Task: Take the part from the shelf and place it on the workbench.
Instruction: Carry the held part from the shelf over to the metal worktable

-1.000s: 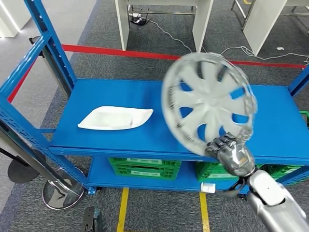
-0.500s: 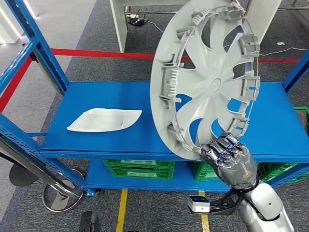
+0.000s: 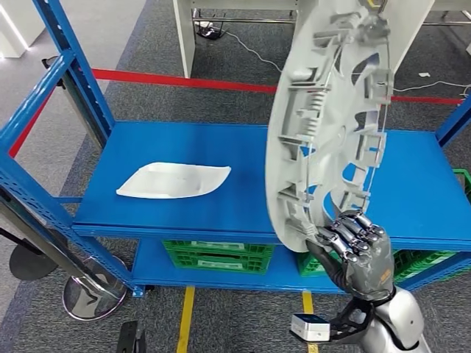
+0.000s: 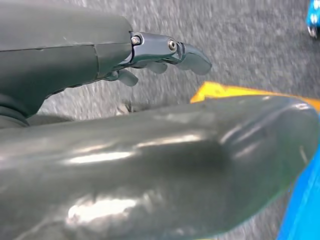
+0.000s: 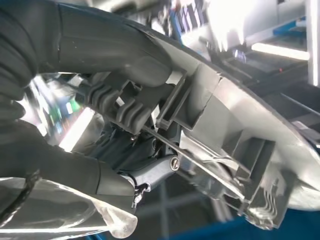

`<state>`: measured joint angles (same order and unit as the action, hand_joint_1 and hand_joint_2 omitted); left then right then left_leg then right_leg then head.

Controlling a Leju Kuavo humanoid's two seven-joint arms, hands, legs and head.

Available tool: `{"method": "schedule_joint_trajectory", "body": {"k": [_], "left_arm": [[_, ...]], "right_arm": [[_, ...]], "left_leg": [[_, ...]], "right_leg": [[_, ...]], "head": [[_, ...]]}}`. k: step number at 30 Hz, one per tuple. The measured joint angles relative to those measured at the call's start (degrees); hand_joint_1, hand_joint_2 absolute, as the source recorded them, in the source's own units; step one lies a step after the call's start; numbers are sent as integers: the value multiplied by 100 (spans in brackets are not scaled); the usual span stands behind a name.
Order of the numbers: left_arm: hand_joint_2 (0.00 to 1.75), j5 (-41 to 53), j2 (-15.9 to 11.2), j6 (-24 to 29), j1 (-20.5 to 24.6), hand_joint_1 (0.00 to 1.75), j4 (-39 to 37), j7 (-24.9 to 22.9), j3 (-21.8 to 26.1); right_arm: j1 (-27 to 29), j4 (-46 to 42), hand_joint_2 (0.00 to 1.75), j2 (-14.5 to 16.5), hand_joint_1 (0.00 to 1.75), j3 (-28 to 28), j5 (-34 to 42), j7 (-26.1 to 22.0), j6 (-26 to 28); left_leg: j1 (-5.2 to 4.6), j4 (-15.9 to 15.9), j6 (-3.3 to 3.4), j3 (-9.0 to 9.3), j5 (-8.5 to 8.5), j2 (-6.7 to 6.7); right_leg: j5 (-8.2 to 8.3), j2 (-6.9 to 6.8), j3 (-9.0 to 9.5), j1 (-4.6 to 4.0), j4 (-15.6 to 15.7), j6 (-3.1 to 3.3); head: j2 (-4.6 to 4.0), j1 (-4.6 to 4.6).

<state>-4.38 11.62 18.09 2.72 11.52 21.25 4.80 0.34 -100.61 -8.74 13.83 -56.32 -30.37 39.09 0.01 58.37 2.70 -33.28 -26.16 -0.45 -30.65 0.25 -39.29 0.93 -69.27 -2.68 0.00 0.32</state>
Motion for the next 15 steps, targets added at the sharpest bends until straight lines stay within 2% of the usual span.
{"method": "schedule_joint_trajectory", "body": {"k": [2,3,4,7,8,9,10,12,13,14,15], "left_arm": [[0,1,-35,56,27,0,1,-32,2],[0,-15,-49,57,42,0,2,-20,4],[0,-32,-61,63,52,0,2,-4,6],[0,-83,-95,131,52,0,1,11,16],[0,-95,-109,157,47,0,0,3,22],[0,-97,-129,177,44,0,-1,-7,27],[0,-75,-149,191,42,0,-1,-16,29],[0,0,-202,203,36,0,-1,-27,28],[0,41,-232,201,32,0,-1,-26,28],[0,68,-258,199,28,0,-1,-21,27],[0,84,-284,197,28,0,-1,-17,27]], "right_arm": [[15,-35,175,-52,175,301,375,75,-5],[30,-66,175,-62,175,446,556,85,-8],[61,-109,175,-63,175,582,722,72,-10],[190,-260,175,-70,175,947,1077,-61,-18],[212,-307,175,-73,175,1044,1137,-100,-20],[223,-351,175,-74,175,1124,1177,-126,-22],[239,-387,175,-74,175,1180,1193,-140,-22],[313,-456,175,-74,175,1275,1174,-152,-18],[366,-482,175,-74,175,1311,1133,-137,-13],[417,-502,175,-75,175,1337,1084,-112,-7],[463,-519,175,-78,175,1351,1035,-81,-2]], "left_leg": [[-14,32,-33,-17,-5,1],[-27,48,-60,-39,-3,1],[-37,61,-89,-60,5,2],[-34,81,-169,-92,16,0],[-29,137,-201,-115,-60,1],[-24,289,-234,-171,-213,2],[-16,557,-264,-263,-436,4],[-3,1257,-294,-473,-877,5],[-1,1477,-293,-501,-977,5],[-2,1500,-281,-437,-970,5],[-4,1287,-258,-256,-865,5]], "right_leg": [[283,-10,392,-7,757,40],[350,-9,513,-12,989,68],[353,-6,551,-19,1069,98],[405,-2,520,-26,1071,201],[426,-8,506,-19,1078,241],[451,-17,485,-10,1086,277],[473,-27,461,-6,1089,301],[522,-49,396,-19,1087,324],[555,-57,357,-27,1086,326],[591,-61,315,-35,1086,328],[634,-59,272,-40,1086,326]], "head": [[0,0],[0,-2],[0,-4],[0,-2],[0,-10],[0,-22],[0,-35],[0,-52],[0,-52],[0,-54],[0,-55]]}}
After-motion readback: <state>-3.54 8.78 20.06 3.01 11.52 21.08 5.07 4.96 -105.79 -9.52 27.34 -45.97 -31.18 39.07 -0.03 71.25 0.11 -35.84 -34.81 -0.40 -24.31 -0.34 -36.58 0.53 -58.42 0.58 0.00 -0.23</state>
